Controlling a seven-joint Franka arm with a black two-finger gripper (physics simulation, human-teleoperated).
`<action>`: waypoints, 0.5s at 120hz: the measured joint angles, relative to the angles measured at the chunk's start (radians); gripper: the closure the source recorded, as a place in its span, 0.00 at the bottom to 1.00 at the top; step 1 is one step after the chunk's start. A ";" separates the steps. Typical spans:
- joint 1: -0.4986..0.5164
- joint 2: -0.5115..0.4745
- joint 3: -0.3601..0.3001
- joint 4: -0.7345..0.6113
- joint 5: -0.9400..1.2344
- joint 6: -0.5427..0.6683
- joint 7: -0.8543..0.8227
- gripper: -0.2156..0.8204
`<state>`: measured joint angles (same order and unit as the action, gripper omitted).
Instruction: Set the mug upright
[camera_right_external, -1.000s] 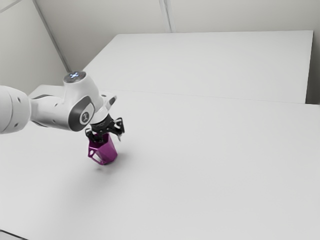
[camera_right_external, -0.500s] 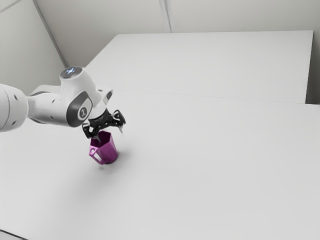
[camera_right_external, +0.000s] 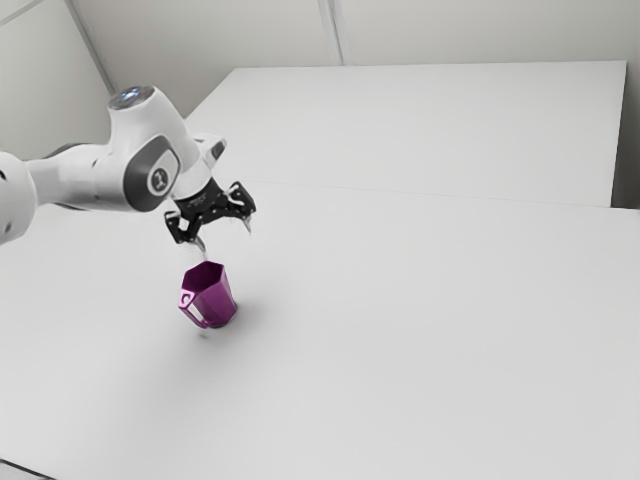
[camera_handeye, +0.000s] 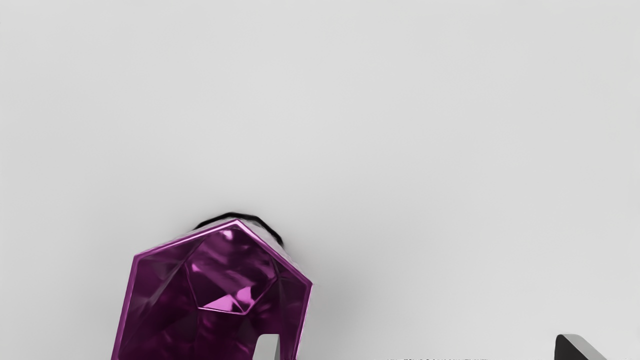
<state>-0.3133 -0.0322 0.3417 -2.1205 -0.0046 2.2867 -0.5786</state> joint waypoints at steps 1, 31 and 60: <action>0.000 -0.001 0.000 0.008 0.002 -0.006 0.005 0.21; 0.019 0.007 -0.001 0.269 0.072 -0.260 0.192 0.21; 0.126 0.007 -0.081 0.439 0.076 -0.475 0.349 0.21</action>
<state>-0.1875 -0.0253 0.2604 -1.6819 0.0711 1.8113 -0.2292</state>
